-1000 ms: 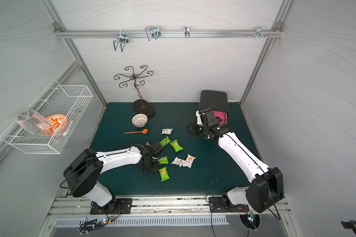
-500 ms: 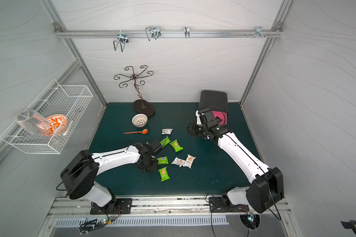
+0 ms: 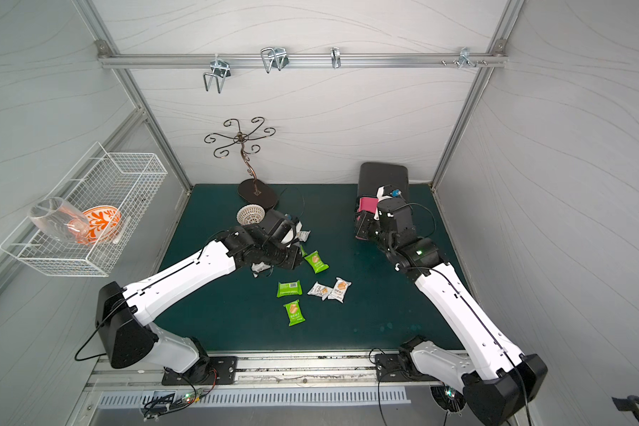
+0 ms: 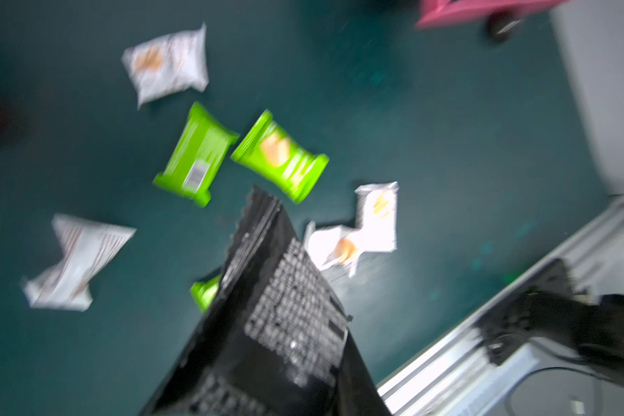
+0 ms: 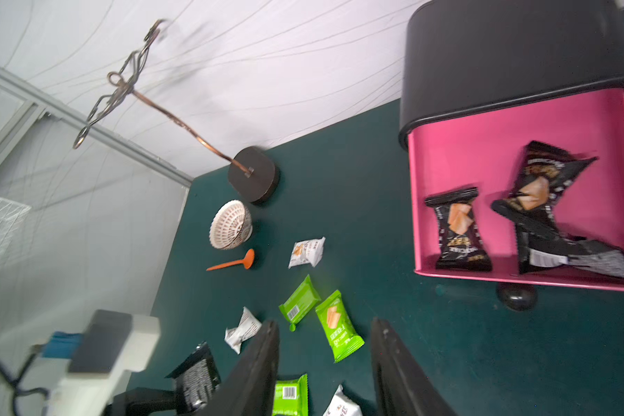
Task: Place the cookies into the drawer by color
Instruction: Pick up the cookie at the center of the board, then place the cookie in the drawer.
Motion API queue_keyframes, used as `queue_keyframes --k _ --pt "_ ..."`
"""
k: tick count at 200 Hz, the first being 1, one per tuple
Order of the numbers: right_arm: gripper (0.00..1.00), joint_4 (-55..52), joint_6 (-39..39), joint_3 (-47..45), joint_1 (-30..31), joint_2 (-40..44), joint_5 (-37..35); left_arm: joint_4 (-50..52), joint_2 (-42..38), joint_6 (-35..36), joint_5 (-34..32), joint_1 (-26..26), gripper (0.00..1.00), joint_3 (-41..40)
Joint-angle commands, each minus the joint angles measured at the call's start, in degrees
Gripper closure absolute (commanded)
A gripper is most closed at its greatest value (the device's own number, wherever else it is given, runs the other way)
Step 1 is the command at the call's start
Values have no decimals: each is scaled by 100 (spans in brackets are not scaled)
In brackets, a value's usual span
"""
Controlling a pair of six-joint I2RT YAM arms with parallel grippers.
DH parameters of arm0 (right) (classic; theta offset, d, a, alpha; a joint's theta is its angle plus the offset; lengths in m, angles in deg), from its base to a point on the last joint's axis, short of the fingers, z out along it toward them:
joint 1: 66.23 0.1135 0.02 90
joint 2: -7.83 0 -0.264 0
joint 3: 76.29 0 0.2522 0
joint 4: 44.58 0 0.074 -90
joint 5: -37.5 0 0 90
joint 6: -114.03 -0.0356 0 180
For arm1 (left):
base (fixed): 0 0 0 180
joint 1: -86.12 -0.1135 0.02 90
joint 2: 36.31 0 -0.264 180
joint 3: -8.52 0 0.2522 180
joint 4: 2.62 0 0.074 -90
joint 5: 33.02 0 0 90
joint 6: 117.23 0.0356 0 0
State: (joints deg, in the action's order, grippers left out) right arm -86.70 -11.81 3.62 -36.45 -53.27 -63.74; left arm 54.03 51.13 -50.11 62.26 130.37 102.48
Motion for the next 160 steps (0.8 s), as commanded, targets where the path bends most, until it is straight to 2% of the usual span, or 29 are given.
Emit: queue_keyframes --k 1,45,96,115,138,160 --pt "54 -93 -429 -149 37 179 -946 -786 500 39 447 -15 100 892" --pt "53 -787 -1412 -236 28 238 -2042 -1185 1742 -281 681 -28 100 2720" --pt "53 -968 -1567 -203 -9 368 -2381 -2422 2811 -1336 874 -26 100 3657" --pt "53 -978 -1549 -103 -19 388 -2557 -2766 3215 -1784 917 -23 100 3986" --pt "51 -975 -1026 172 -16 380 -2938 -2833 3844 -2174 1157 -25 99 4699" --pt "49 -794 -458 383 -60 462 -3087 -3254 4283 -2501 1486 -28 99 5009"
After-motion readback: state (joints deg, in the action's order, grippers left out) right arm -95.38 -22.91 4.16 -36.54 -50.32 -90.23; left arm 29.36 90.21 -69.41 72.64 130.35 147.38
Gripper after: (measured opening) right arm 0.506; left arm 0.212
